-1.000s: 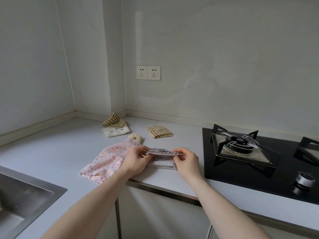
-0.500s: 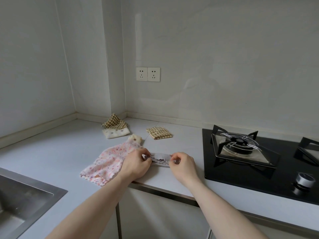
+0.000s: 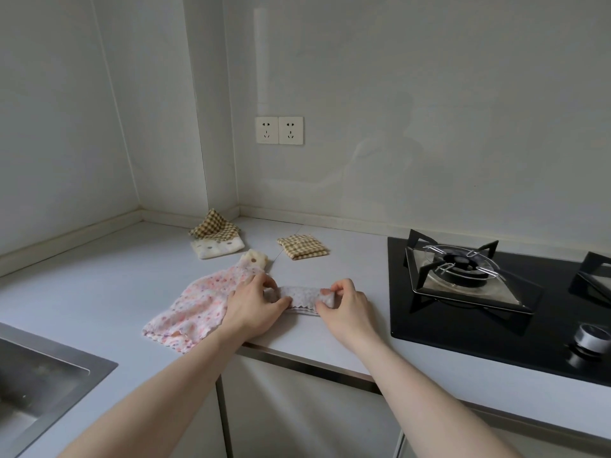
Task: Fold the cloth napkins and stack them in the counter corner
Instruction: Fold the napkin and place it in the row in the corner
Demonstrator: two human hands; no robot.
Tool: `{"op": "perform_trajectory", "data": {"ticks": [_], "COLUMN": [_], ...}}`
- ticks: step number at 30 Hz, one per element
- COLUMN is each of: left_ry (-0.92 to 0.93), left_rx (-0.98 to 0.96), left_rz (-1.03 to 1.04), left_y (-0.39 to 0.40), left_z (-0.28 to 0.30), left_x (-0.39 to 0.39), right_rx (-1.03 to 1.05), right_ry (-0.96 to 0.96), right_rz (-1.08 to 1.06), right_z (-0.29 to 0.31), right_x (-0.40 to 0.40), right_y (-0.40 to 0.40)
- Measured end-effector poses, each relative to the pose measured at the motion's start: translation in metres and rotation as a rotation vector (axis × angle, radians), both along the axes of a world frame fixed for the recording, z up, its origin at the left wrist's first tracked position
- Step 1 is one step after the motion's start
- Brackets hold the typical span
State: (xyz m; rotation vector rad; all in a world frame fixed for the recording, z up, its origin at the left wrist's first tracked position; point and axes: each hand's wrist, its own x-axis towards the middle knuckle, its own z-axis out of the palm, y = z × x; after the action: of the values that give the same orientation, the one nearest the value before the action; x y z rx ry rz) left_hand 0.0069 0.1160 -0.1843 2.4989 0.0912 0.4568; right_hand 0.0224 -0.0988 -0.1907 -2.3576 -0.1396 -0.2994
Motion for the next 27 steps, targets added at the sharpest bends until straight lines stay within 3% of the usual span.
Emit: {"op": "perform_trajectory", "data": {"ticks": [6, 13, 19, 23, 27], "left_ry": [0.062, 0.042, 0.112, 0.213, 0.439], "left_rx": [-0.005, -0.379, -0.245, -0.255, -0.39], "left_rz": [-0.072, -0.187, -0.152, -0.118, -0.122], "left_y": [0.001, 0.001, -0.003, 0.002, -0.005], "left_z": [0.001, 0.003, 0.011, 0.019, 0.052], "left_x": [0.001, -0.006, -0.007, -0.002, -0.007], "right_rx": [0.103, 0.224, 0.231, 0.264, 0.322], "right_ry": [0.009, 0.032, 0.073, 0.176, 0.456], "right_rz": [0.103, 0.172, 0.15, 0.14, 0.127], "right_z": [0.0, -0.005, -0.005, -0.002, 0.025], "right_x": [-0.002, -0.005, -0.006, -0.002, -0.002], "right_y": [-0.008, -0.012, -0.011, -0.008, -0.011]}}
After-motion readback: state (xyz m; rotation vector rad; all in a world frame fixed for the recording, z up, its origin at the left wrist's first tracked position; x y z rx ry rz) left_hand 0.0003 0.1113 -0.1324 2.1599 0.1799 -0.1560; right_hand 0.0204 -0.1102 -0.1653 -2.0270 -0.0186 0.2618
